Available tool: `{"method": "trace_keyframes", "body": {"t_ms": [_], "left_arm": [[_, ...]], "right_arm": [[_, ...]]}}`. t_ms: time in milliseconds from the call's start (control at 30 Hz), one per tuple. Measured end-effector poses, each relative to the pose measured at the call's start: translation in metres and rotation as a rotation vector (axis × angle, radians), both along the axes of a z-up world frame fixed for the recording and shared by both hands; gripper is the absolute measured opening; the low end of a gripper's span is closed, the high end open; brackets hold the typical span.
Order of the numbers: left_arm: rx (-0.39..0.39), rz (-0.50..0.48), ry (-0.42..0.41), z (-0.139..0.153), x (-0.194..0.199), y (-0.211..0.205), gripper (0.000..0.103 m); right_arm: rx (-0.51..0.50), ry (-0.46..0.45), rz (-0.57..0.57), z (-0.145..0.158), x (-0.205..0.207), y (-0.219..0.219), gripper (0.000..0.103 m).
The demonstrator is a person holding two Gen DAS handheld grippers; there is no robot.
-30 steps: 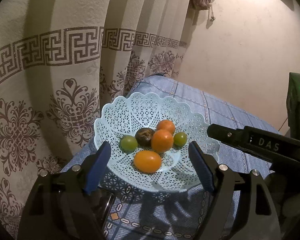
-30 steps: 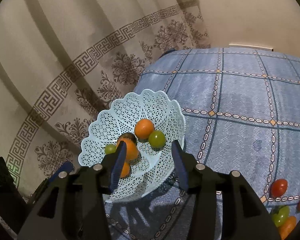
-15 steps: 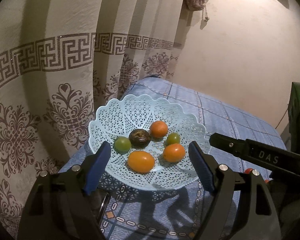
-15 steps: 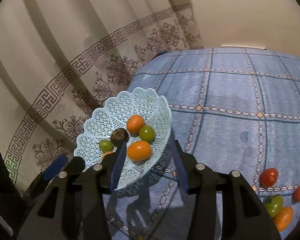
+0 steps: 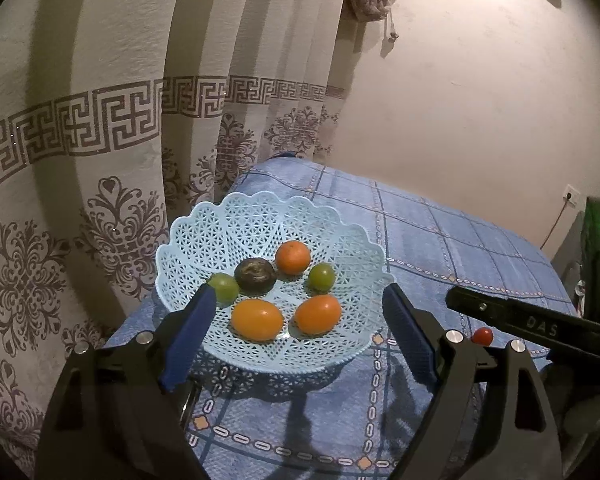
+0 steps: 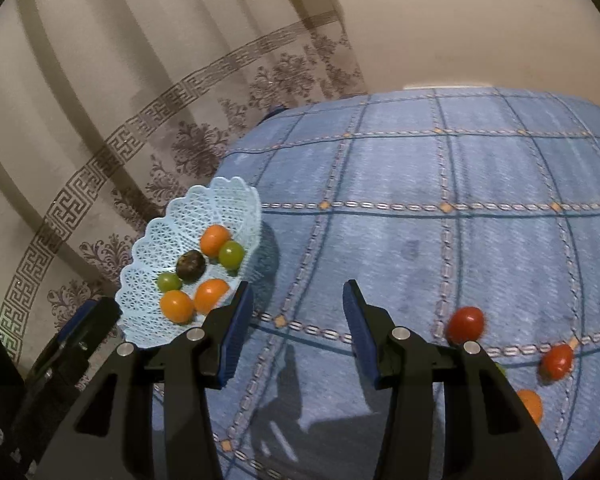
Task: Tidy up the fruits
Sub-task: 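Withdraw both open grippers from the basket, then grasp the orange on the cloth with the right gripper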
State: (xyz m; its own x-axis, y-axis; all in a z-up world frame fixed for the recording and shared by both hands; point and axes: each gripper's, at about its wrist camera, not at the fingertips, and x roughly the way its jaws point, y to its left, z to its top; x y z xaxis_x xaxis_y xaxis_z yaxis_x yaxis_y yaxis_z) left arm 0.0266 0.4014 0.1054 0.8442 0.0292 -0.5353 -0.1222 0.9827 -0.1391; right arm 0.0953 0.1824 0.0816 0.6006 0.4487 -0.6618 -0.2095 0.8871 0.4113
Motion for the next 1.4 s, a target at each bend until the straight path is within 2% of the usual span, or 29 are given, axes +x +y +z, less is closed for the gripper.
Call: {"method": "trace_keyframes", "body": {"t_ms": [467, 800, 1133, 1400], "left_arm": [[0.04, -0.061, 0.004, -0.002, -0.004, -0.026, 0.093], [0.073, -0.103, 0.018, -0.01, -0.002, -0.045, 0.093], [0.101, -0.14, 0.05, -0.021, 0.001, -0.06, 0.093], [0.116, -0.16, 0.072, -0.026, 0.002, -0.071, 0.093]], "right_arm": [[-0.001, 0.015, -0.106, -0.014, -0.026, -0.066, 0.047], [-0.079, -0.007, -0.181, -0.025, -0.056, -0.109, 0.047], [-0.164, 0.006, -0.19, -0.045, -0.076, -0.119, 0.051], [-0.158, 0.027, -0.156, -0.056, -0.072, -0.114, 0.051]]}}
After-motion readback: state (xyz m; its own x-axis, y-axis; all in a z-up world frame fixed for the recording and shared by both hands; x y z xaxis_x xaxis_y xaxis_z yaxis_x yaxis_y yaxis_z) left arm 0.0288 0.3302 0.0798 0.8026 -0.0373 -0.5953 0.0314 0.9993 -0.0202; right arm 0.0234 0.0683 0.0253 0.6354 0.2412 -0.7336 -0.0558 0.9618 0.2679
